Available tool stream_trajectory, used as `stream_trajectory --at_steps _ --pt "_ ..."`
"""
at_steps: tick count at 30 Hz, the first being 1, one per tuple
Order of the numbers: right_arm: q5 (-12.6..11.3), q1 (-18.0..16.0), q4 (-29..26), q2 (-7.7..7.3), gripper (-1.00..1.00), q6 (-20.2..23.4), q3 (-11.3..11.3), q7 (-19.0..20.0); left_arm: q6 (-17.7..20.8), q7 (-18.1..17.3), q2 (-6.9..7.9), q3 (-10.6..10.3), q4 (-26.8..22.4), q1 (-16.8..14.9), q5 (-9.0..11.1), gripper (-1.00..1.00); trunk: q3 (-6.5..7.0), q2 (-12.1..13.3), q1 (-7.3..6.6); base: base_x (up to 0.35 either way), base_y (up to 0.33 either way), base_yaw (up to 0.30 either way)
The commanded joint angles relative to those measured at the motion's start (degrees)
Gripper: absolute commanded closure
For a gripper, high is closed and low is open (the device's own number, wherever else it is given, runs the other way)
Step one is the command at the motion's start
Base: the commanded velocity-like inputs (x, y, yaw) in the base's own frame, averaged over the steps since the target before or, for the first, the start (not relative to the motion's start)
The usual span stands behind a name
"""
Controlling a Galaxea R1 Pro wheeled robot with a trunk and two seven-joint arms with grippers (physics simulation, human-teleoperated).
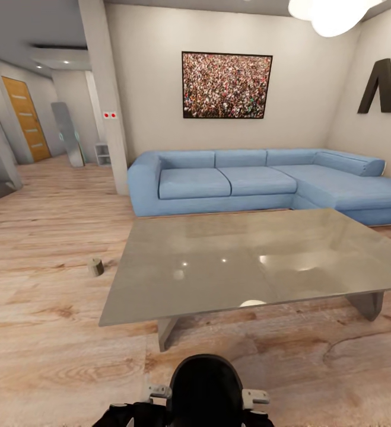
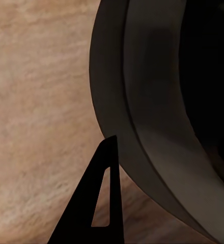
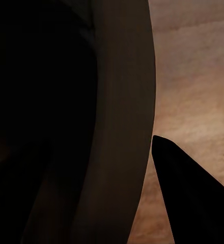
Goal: Place each of the two pumpkins and all three candles from the living room inside a cabinet in the living room (use any cabinet), then make sure every cabinet is closed, and position the cauldron so it is next to a table in the living room.
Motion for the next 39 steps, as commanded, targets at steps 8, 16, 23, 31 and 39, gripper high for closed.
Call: stream_trajectory --at_steps 8,16,23,31,39 --pt "-0.59 -0.04 -2.02 0.01 1.00 0.25 -0.21 -0.23 0.28 0.03 0.04 -0.33 -0.04 0.03 -0.49 1.00 -1.61 -0.12 0.16 0.000 0.000 0.000" --pt "-0.59 -0.04 -2.02 0.01 1.00 0.25 -0.19 -0.23 0.28 0.00 0.07 -0.33 -0.04 0.03 -0.49 1.00 -1.61 -0.12 0.16 0.000 0.000 0.000" --pt "-0.59 -0.04 -1.99 0.01 1.00 0.25 -0.21 -0.23 0.36 -0.04 0.04 -0.34 0.00 0.03 -0.49 1.00 -1.61 -0.12 0.16 0.050 0.025 0.000" --pt "-0.59 -0.04 -2.01 0.01 1.00 0.25 -0.21 -0.23 0.37 -0.06 0.04 -0.37 -0.04 0.03 -0.49 1.00 -1.61 -0.12 0.16 0.085 0.034 0.000" --pt "-0.59 -0.04 -1.99 0.01 1.00 0.25 -0.21 -0.23 0.37 -0.06 0.04 -0.38 -0.04 0.03 -0.49 1.00 -1.61 -0.12 0.16 0.084 0.041 0.000"
